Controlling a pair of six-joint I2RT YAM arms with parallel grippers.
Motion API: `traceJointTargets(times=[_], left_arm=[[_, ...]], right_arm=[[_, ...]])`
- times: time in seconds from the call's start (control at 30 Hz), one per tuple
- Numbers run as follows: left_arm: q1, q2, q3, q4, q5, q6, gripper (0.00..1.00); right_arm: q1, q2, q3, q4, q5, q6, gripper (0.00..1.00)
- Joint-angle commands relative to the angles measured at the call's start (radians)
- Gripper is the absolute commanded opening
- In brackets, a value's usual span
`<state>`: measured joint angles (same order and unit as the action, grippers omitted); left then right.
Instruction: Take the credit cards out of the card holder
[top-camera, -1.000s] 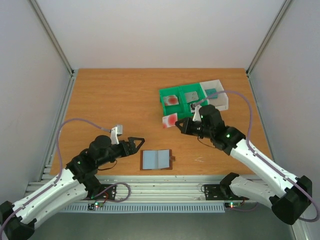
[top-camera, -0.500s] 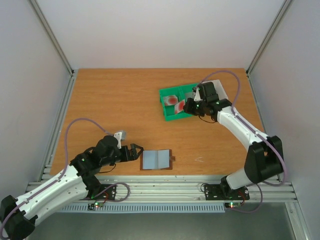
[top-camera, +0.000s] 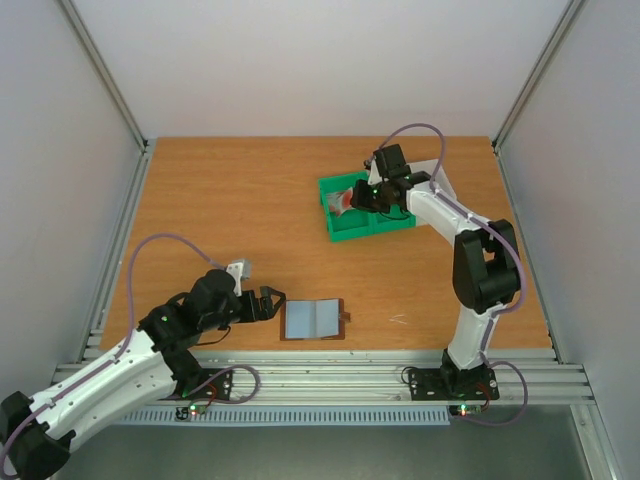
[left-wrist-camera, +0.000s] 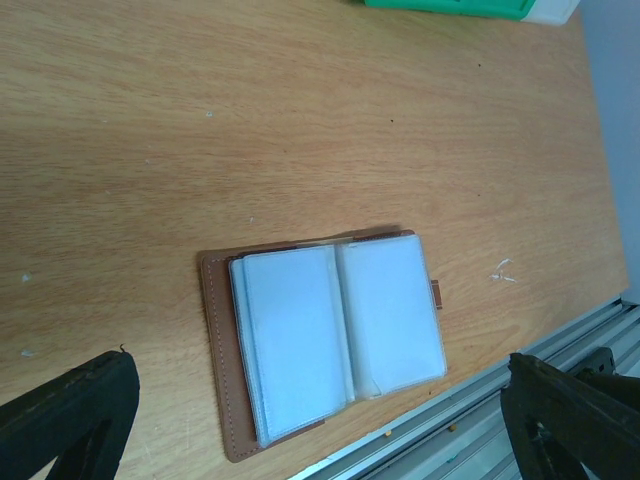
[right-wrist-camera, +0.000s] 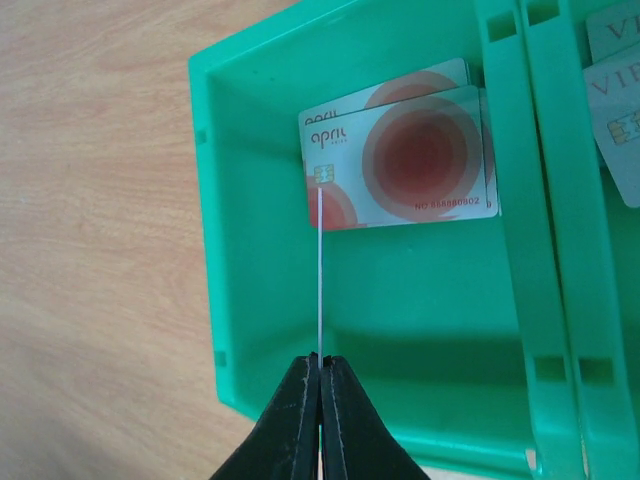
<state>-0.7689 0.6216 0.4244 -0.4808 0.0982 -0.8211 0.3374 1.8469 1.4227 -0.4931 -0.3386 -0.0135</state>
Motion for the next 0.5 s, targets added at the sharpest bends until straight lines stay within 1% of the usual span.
traceJointTargets(times=[0.0,0.47], left_arm=[[0.003,-0.001,0.015,0.014,-0.020,0.023,0.99],[0.003,0.036,0.015,0.028,-0.012,0.016,0.99]], right_arm=[[-0.013,0.051,0.069,-0.001,-0.014,-0.017,0.01],[-0.048,0.166,0.147,0.045,-0.057,0.012,0.01]])
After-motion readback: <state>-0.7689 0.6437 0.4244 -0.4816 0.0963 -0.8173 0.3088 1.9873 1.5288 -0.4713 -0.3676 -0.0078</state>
